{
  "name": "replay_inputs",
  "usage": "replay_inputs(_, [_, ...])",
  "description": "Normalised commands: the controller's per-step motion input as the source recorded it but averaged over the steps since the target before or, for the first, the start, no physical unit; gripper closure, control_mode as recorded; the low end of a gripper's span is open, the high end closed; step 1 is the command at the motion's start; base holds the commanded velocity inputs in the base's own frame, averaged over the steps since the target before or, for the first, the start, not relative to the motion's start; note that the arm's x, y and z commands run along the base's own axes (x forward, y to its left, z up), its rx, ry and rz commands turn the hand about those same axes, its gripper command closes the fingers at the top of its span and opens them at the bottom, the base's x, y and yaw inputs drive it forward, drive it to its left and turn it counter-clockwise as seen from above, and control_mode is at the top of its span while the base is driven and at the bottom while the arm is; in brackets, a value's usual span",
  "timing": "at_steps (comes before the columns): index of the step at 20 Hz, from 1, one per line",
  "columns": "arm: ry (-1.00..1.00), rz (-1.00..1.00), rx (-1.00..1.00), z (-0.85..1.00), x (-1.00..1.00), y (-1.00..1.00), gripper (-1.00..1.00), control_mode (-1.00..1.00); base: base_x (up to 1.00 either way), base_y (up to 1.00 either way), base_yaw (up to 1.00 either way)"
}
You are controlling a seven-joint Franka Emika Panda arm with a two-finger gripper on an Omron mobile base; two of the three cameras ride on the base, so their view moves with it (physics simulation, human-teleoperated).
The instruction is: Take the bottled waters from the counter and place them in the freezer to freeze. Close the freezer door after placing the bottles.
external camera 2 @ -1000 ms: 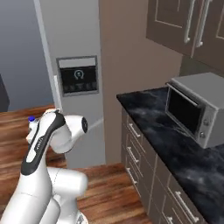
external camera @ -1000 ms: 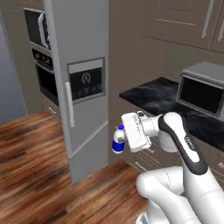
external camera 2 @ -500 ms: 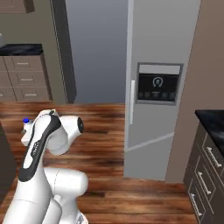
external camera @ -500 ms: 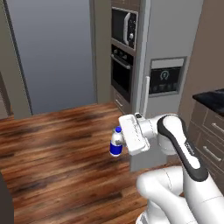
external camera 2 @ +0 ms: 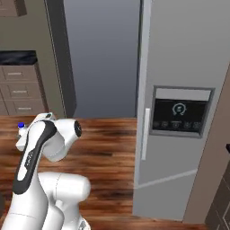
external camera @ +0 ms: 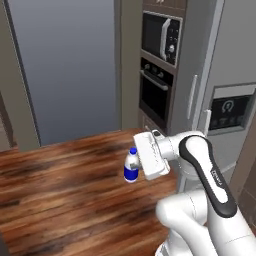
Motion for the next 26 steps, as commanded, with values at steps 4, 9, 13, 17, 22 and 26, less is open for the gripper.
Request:
replay_inputs(4, [0.0, 0.0, 0.0, 0.0, 0.0, 0.0, 1.0, 1.0, 0.69, 0.56, -0.27])
replay_inputs(9, [0.0, 0.0, 0.0, 0.0, 0.0, 0.0, 1.0, 1.0, 0.51, 0.99, -0.34])
replay_inputs(13, [0.0, 0.0, 0.0, 0.0, 0.0, 0.0, 1.0, 1.0, 0.59, 0.92, -0.45])
replay_inputs(17, [0.0, 0.0, 0.0, 0.0, 0.0, 0.0, 1.0, 1.0, 0.67, 0.76, -0.54])
replay_inputs(22, [0.0, 0.0, 0.0, 0.0, 0.0, 0.0, 1.0, 1.0, 0.52, 0.44, -0.67])
replay_inputs(26, [0.0, 0.0, 0.0, 0.0, 0.0, 0.0, 1.0, 1.0, 0.26, 0.44, -0.67])
